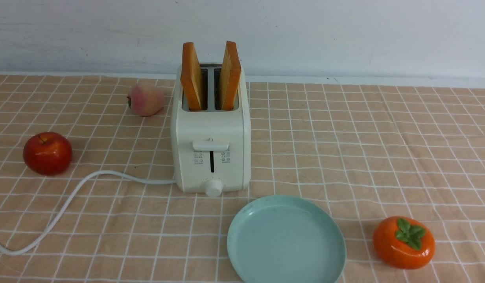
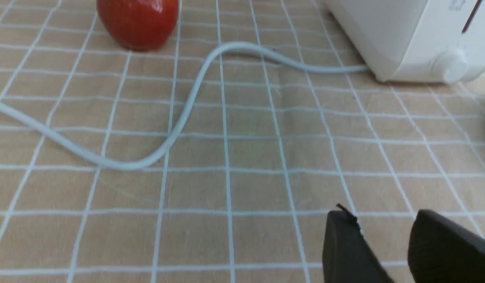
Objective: Take toasted bread from bread machine on light coffee tablecloth place on plate.
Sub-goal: 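Grasp the toast slice in the toaster and pull it up out of the slot with the right gripper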
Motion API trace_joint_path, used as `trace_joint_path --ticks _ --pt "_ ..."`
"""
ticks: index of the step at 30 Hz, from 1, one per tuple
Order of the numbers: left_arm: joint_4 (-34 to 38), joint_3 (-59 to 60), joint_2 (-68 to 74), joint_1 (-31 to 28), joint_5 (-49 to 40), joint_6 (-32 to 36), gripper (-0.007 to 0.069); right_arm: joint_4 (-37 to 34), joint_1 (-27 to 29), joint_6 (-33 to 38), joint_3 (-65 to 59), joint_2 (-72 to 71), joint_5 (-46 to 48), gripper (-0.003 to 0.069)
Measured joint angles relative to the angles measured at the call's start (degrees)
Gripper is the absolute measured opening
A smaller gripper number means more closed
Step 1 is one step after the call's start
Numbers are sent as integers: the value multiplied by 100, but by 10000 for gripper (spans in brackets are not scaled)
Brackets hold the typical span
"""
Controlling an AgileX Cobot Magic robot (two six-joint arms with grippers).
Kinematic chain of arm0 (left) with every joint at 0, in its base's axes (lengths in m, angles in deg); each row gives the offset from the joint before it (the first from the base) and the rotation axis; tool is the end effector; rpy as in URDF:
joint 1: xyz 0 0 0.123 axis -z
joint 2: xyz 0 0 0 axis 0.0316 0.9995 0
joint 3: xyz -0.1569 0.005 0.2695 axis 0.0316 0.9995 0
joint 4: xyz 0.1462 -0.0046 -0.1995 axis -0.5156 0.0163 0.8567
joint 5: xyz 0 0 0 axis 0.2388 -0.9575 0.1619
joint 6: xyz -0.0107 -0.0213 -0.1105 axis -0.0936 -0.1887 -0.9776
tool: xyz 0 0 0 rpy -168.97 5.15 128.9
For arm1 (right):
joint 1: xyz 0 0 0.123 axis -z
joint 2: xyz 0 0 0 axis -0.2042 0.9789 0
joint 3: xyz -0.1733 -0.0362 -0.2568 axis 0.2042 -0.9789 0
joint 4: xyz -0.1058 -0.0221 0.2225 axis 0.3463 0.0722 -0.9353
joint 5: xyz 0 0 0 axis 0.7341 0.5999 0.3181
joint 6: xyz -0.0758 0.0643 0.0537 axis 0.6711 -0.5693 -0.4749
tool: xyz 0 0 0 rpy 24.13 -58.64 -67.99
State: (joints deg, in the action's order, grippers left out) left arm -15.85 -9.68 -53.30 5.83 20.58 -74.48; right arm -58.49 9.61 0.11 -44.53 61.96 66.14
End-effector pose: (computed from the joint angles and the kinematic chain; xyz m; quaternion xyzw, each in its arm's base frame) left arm 0.0438 -0.0072 0.1724 -0.0249 0.7820 -0.1103 0.6129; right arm 0.0450 -0.0013 0.1768 0.0052 0.7733 0.0114 0.6340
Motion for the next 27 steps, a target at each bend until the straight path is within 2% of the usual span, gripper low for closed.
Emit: trace_joint_path --ticks 2,9,21,27 --pt "0 0 0 0 32 0 237 0 0 0 0 0 -43 240" --pt "0 0 0 0 1021 0 237 0 0 -5 -2 0 -876 240" --pt "109 0 0 0 1134 0 237 0 0 -22 -7 0 -2250 240" --pt "671 16 0 0 1766 -160 237 -103 0 -714 -7 0 -3359 240"
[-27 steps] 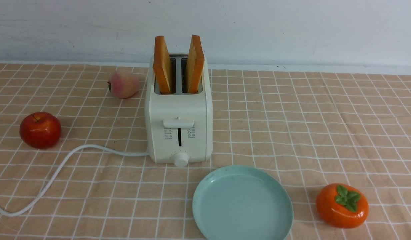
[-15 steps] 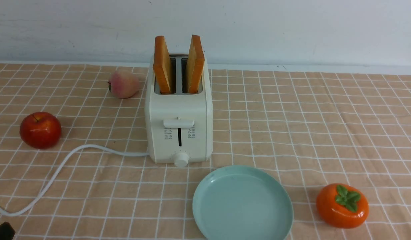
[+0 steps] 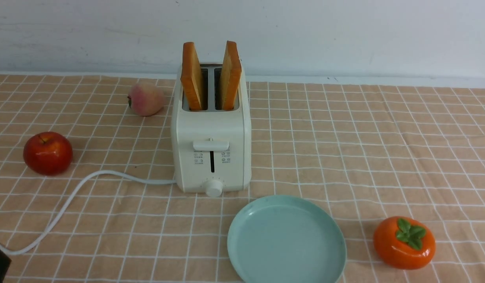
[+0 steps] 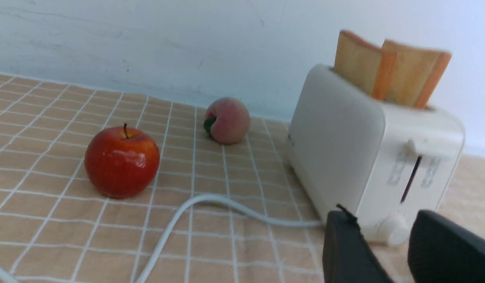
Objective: Take toasted bread from bread machine on light coffee tablecloth place on plate.
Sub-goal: 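Grasp the toast slice in the toaster and pull it up out of the slot with the right gripper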
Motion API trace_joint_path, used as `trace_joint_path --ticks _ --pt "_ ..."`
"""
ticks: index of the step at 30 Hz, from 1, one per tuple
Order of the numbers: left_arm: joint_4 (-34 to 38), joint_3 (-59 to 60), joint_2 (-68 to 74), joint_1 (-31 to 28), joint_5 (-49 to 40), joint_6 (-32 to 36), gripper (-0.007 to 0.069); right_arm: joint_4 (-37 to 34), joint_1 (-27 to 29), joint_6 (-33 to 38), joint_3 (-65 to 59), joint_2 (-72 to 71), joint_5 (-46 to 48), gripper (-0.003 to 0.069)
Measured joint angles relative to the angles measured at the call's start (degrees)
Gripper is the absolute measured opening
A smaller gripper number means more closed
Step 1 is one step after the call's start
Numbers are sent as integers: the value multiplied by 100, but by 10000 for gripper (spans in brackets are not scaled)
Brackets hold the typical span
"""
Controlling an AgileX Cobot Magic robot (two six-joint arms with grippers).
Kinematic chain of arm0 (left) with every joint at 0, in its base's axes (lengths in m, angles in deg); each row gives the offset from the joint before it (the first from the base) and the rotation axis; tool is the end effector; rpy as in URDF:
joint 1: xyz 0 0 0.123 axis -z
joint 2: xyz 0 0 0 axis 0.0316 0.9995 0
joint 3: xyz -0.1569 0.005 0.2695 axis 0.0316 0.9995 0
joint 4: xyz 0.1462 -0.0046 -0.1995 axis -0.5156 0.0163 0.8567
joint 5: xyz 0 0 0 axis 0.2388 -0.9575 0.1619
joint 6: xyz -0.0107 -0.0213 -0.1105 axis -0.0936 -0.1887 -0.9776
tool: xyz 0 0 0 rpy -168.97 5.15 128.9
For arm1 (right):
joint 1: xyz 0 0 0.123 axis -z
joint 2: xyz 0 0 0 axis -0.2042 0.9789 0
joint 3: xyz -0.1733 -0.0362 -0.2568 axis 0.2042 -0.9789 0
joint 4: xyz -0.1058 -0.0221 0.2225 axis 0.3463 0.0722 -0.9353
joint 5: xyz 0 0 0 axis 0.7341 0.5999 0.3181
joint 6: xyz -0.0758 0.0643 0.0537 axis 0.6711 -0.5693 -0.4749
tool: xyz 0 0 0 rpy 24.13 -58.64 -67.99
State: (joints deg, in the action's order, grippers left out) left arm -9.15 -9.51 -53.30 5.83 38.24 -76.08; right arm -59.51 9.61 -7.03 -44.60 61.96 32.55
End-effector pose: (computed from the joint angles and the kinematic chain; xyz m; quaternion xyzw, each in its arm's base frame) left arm 0.0467 -0.0060 0.2059 -0.0753 0.6746 -0.1765 0.7128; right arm 0.0387 0.0042 0.2412 0.0275 0.5579 0.0940 0.8241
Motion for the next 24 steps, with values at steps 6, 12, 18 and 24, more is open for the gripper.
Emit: trace_joint_path --ticks 6,12,18,24 --pt "1079 0 0 0 1850 -822 237 -59 0 -955 125 192 -742 240" --pt "1210 -521 0 0 2143 -901 237 -74 0 -1035 1176 896 -678 240" --pt "1210 -2388 630 0 240 -353 237 -54 0 -1040 3246 2199 517 240" --pt "1188 -3690 1837 5 -2305 -258 237 91 0 -1054 4705 3465 3528 240"
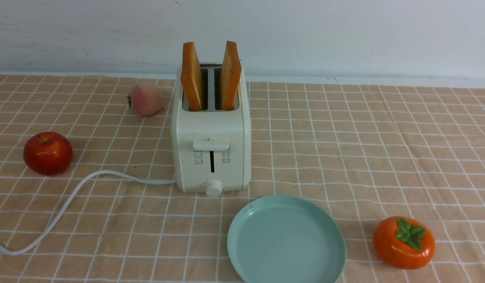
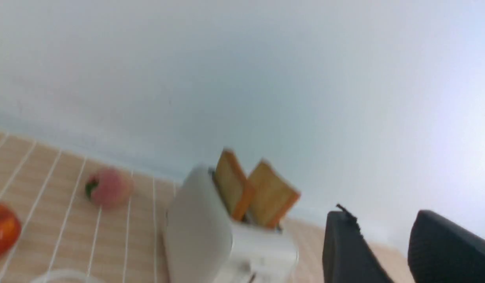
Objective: Take toasted bread from bread machine on light coffee tablecloth place on plate.
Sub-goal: 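Grasp the toast slice in the toaster and pull it up out of the slot with the right gripper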
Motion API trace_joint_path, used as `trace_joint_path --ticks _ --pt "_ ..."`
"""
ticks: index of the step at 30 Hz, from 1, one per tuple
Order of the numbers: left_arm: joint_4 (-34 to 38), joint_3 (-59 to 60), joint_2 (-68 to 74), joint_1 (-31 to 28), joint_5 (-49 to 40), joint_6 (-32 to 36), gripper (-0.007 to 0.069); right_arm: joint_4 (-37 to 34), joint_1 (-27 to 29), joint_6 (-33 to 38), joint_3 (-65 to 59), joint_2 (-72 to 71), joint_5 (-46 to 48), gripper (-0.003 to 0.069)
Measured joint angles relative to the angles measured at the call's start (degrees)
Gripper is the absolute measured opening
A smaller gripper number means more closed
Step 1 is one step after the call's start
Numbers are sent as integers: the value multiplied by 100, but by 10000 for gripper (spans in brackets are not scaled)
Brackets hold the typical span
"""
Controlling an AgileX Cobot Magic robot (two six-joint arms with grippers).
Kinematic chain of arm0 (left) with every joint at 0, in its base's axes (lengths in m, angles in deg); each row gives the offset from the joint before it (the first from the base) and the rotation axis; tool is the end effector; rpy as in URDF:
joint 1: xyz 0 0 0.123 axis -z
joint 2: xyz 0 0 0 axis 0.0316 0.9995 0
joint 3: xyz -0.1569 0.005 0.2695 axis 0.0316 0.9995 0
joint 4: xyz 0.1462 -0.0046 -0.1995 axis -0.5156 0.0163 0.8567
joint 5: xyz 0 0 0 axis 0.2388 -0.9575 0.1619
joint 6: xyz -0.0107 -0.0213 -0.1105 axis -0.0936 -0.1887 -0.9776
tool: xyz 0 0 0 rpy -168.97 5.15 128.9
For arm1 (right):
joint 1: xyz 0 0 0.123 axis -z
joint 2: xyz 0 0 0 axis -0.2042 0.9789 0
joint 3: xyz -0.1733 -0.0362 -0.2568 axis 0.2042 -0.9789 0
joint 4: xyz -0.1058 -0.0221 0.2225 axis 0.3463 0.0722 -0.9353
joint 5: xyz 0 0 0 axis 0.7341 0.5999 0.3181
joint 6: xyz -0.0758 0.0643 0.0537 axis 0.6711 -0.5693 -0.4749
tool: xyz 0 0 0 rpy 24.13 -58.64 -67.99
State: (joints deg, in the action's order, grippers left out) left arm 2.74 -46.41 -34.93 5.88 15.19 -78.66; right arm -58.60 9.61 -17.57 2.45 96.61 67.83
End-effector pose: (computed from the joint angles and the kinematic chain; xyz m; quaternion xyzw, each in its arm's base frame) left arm 0.0457 -0.0217 0.3711 -0.1065 0.6907 -0.2946 0.6518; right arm 0.1080 0.0008 0.4187 0.1173 0.7014 0.1226 0.6923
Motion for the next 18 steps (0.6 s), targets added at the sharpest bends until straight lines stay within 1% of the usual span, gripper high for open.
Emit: trace_joint_path --ticks 2,3,4,5,6,9,14,16,18 --pt "0 -119 307 0 -671 -195 237 296 0 69 85 346 692 240" --pt "0 -128 368 0 -800 -211 237 327 0 82 93 409 753 240" --pt "-34 -132 596 0 -1253 -300 237 642 0 174 92 634 1167 240" --pt "-47 -132 624 0 -1304 -298 237 675 0 174 92 661 1199 240" --pt "-182 -132 846 0 -1637 -298 237 888 0 187 92 851 1347 240" --pt "-330 -125 1111 0 -1881 -310 237 926 0 127 92 1039 1383 240" --pt "-302 -125 1441 0 -2134 -318 237 660 0 -32 92 1124 1158 240" --pt "-208 -125 1619 0 -2288 -323 237 210 0 -96 92 1223 1000 240" --pt "-159 -125 1768 0 -2437 -330 237 -306 0 -14 92 1386 988 240"
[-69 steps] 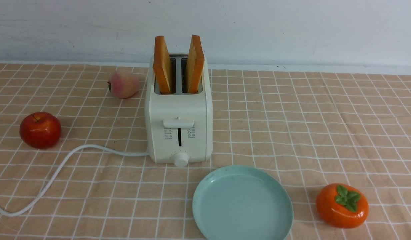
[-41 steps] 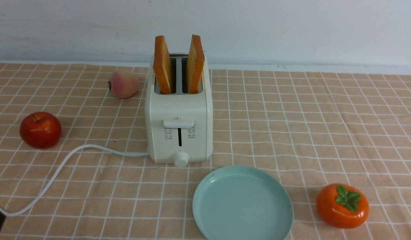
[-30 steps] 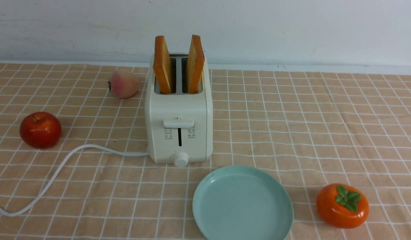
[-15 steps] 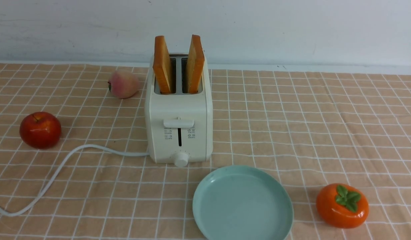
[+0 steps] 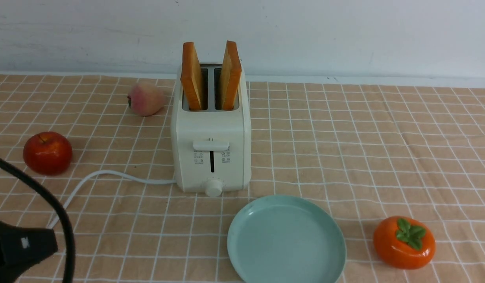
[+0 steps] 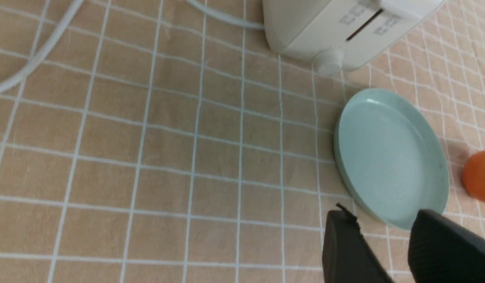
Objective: Take toasted bread from bread machine on light coffee tablecloth place on plate.
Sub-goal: 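Grasp the toast slice in the toaster and pull it up out of the slot with the right gripper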
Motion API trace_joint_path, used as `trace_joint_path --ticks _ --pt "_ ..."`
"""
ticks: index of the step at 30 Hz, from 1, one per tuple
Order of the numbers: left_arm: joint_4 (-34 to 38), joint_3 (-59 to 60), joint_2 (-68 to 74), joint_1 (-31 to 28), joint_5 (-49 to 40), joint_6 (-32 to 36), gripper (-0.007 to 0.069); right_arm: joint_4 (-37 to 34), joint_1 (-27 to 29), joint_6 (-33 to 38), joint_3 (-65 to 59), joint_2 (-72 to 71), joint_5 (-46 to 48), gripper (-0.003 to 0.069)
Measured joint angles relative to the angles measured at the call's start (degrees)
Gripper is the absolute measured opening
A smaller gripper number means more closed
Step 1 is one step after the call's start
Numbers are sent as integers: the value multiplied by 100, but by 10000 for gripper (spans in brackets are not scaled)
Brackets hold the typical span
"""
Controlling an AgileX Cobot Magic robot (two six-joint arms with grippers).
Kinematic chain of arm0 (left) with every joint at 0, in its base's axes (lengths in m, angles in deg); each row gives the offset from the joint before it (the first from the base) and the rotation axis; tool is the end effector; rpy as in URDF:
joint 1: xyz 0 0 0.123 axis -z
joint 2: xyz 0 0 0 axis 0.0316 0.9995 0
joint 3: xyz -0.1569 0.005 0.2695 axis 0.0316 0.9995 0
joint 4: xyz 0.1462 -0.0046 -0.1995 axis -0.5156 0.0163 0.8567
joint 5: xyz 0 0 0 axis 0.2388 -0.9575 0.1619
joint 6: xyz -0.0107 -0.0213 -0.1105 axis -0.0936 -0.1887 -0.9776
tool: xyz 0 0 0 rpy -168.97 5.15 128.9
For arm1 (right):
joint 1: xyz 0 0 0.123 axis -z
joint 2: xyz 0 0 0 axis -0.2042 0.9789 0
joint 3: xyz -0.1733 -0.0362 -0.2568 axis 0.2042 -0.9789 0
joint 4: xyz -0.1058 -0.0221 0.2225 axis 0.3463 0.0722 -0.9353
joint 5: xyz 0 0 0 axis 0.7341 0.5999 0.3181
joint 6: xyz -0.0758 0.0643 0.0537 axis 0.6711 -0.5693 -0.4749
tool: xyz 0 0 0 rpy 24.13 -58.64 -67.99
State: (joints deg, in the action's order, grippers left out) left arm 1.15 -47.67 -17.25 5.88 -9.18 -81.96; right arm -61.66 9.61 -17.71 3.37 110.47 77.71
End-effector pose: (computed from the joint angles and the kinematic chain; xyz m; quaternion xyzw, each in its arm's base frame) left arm 0.0933 -0.0402 0.3124 -0.1265 0.8889 -0.2441 0.3666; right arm 0.1693 0.0042 0.3714 0.1547 0.8220 0.1105 0.5368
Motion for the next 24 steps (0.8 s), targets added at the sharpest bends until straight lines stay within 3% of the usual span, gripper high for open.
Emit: trace_joint_path --ticks 4,6,7,10,11,13,16,18,20,24 --pt "32 0 196 0 -321 -6 237 -1053 0 654 0 458 376 240" --pt "32 0 297 0 -565 -6 237 -2321 0 1852 87 1012 912 240" --pt "32 0 297 0 -581 -6 237 -2321 0 1852 102 1062 958 240" --pt "32 0 317 0 -734 -6 237 -4345 0 3853 615 2123 1902 240" --pt "32 0 317 0 -736 -6 237 -4453 0 3955 654 2181 1948 240" --pt "32 0 321 0 -754 -6 237 -5530 -133 5002 1182 2847 2320 240" --pt "71 0 321 1 -779 -6 237 -6072 -526 5429 2010 3525 2347 248" --pt "106 0 321 1 -799 -6 237 -6045 -864 5486 2633 3917 2273 260" --pt "130 0 321 1 -805 -6 237 -5923 -1139 5388 3146 4213 2181 272" --pt "136 0 321 6 -861 -6 237 -4914 -1877 4682 4757 5083 1895 332"
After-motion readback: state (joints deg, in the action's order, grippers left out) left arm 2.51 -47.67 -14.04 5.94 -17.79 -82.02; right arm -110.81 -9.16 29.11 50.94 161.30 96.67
